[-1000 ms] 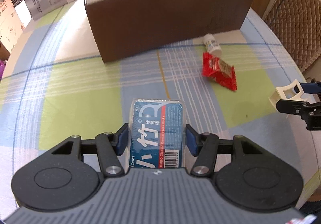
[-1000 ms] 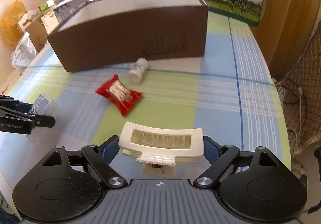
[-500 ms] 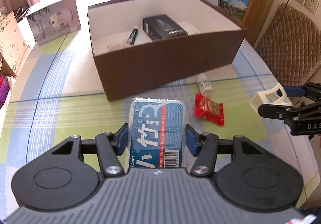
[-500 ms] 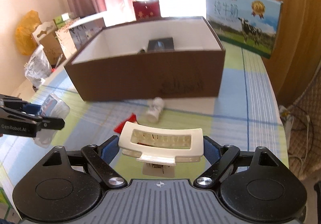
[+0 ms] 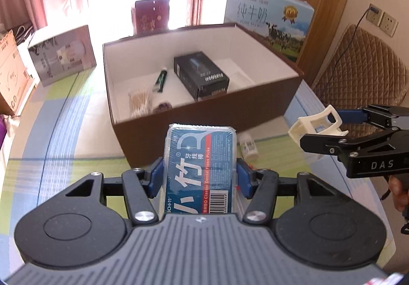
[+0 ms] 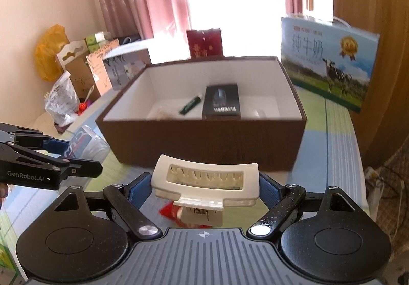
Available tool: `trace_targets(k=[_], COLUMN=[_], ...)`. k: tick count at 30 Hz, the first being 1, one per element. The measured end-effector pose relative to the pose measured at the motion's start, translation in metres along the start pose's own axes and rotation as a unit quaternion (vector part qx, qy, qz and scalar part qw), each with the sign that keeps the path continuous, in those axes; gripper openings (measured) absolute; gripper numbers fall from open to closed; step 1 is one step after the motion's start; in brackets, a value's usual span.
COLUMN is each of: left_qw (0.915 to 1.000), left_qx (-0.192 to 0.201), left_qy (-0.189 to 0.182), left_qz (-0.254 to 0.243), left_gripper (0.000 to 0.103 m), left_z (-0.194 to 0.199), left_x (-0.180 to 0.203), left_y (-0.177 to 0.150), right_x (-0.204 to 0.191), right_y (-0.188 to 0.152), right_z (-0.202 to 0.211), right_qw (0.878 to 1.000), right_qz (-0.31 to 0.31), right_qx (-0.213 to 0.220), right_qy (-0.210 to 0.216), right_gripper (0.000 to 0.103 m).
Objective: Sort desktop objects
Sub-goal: 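Lift the toothpick box and white clip toward the brown box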
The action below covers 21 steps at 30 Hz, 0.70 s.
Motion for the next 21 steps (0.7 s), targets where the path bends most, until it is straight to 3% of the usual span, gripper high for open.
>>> trace_targets(k=[11,21], left_qw=[0.9988,0.9983], left_qx=[0.044,0.050], left_qy=[0.010,0.026], left_qz=[-0.017,-0.013], left_gripper=[0.053,0.053], left_z=[-0.009,-0.039], left_x=[-0.002,-0.022], left_y=[0.051,0.092], right_x=[-0.004,0.009], right_y=[0.058,0.094], right_z=[-0.024,-0.060], right_qw=[0.999,0.998], right_qz=[0.030,0.041], right_qx=[0.036,0.041], right_qy=[0.020,0.012], right_gripper=[0.084,0.084])
Point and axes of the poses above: each gripper's, at about its wrist camera, not at the fingertips, and z roughly against the way its jaws point, x to its right, y to its top, the point moved 3 cm from there along -z, roughly the way its jaws point, and after that the axes turned 1 degree about z, right-handed, at the moved point
